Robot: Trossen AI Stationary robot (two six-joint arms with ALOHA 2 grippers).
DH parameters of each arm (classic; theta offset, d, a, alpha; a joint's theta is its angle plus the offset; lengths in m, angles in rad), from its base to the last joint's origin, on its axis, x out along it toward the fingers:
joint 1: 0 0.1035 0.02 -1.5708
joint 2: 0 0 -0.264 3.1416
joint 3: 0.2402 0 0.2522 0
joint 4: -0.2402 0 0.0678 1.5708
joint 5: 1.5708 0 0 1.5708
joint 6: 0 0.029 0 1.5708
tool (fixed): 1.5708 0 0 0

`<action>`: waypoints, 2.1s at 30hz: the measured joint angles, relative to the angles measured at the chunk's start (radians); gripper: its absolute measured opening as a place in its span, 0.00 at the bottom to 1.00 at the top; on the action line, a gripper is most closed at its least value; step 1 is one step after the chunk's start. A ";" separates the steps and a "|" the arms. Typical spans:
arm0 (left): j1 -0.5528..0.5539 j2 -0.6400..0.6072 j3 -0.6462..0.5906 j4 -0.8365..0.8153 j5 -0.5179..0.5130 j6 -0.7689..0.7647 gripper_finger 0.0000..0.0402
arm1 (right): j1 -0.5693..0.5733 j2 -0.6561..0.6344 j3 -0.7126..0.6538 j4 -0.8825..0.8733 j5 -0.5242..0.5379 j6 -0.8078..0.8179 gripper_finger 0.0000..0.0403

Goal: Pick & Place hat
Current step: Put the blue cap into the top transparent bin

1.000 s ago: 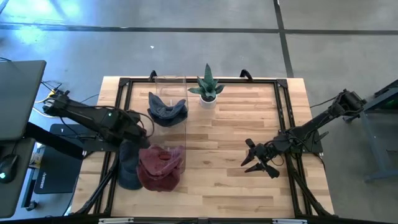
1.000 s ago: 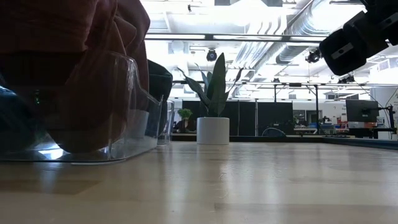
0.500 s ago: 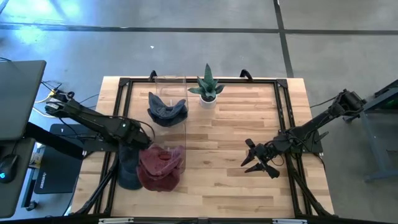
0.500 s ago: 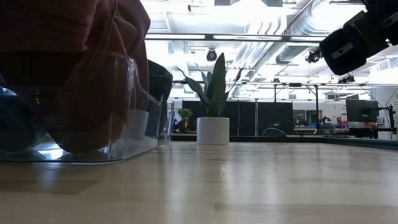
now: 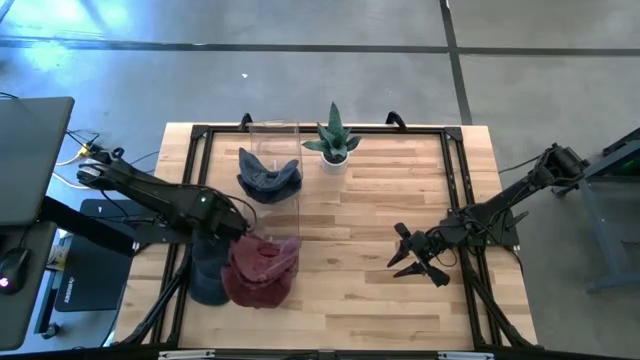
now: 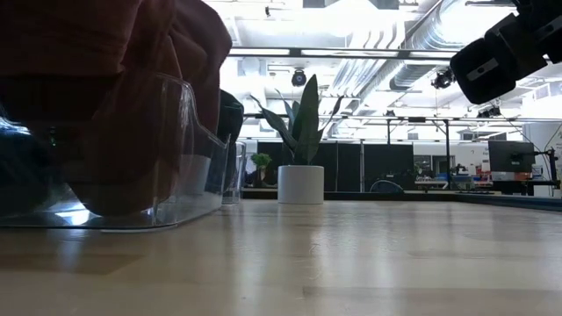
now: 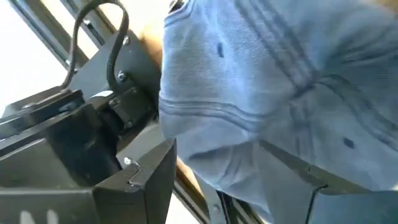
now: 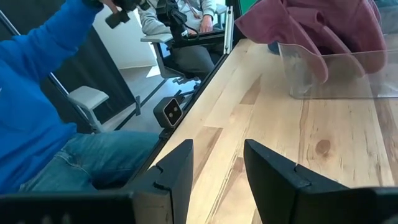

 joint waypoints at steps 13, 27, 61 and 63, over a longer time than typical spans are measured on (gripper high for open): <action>0.000 0.038 -0.071 0.195 -0.015 0.139 0.50 | 0.000 0.000 0.000 -0.004 -0.016 0.006 0.34; 0.000 0.086 -0.120 0.259 0.063 0.266 0.06 | 0.000 0.000 0.000 -0.005 0.001 0.003 0.34; 0.000 -0.019 0.526 -0.071 -0.466 -0.007 0.00 | 0.000 0.000 0.000 -0.005 -0.001 0.002 0.34; 0.000 -0.017 0.564 -0.072 -0.527 0.006 0.00 | 0.000 0.000 0.000 -0.005 -0.001 0.002 0.34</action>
